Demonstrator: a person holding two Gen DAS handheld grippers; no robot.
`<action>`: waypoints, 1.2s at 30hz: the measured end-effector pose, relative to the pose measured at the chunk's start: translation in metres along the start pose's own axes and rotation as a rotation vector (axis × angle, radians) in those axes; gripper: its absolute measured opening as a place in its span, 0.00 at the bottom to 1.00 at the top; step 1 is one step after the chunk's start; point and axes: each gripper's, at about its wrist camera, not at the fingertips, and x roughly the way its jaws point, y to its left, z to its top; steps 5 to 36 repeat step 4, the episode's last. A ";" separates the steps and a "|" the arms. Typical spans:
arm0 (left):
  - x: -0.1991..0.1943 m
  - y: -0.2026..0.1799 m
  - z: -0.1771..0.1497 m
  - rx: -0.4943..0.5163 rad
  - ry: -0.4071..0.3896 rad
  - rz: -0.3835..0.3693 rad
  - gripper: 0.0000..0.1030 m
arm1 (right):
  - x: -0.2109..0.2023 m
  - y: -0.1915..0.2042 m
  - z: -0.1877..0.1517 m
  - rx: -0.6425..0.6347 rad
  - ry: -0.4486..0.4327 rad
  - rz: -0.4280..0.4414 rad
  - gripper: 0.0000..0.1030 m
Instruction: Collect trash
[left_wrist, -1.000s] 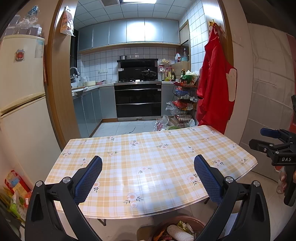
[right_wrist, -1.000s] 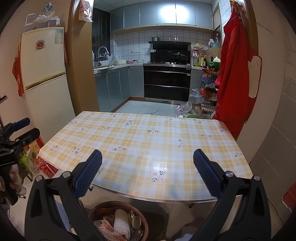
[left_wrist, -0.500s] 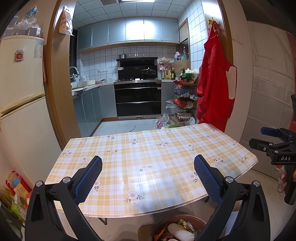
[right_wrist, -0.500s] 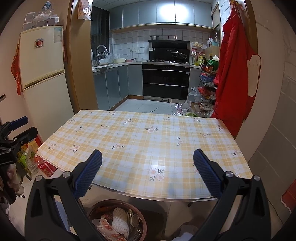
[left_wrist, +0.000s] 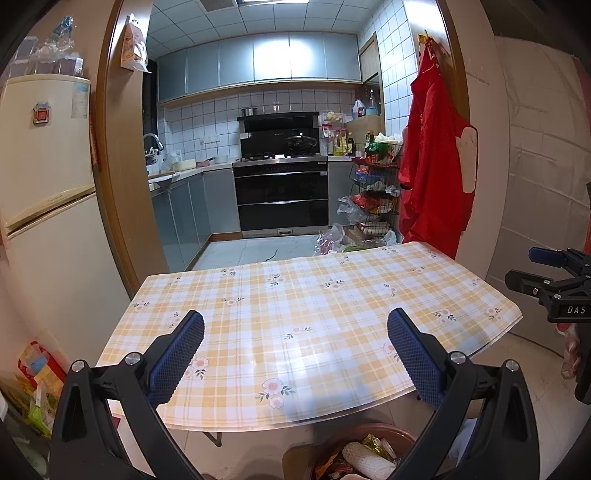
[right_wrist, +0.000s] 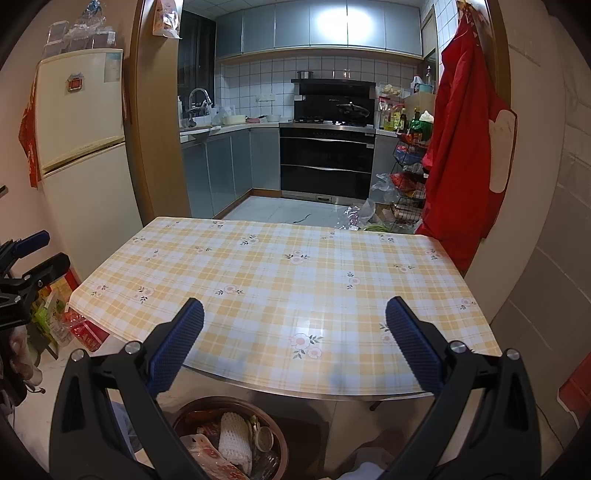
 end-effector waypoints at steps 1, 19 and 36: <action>0.001 0.000 -0.001 0.001 0.002 0.007 0.95 | 0.001 -0.001 0.000 0.001 0.001 0.000 0.95; 0.001 0.001 -0.002 0.000 0.008 0.021 0.95 | 0.002 -0.001 -0.001 0.000 0.005 -0.001 0.95; 0.001 0.001 -0.002 0.000 0.008 0.021 0.95 | 0.002 -0.001 -0.001 0.000 0.005 -0.001 0.95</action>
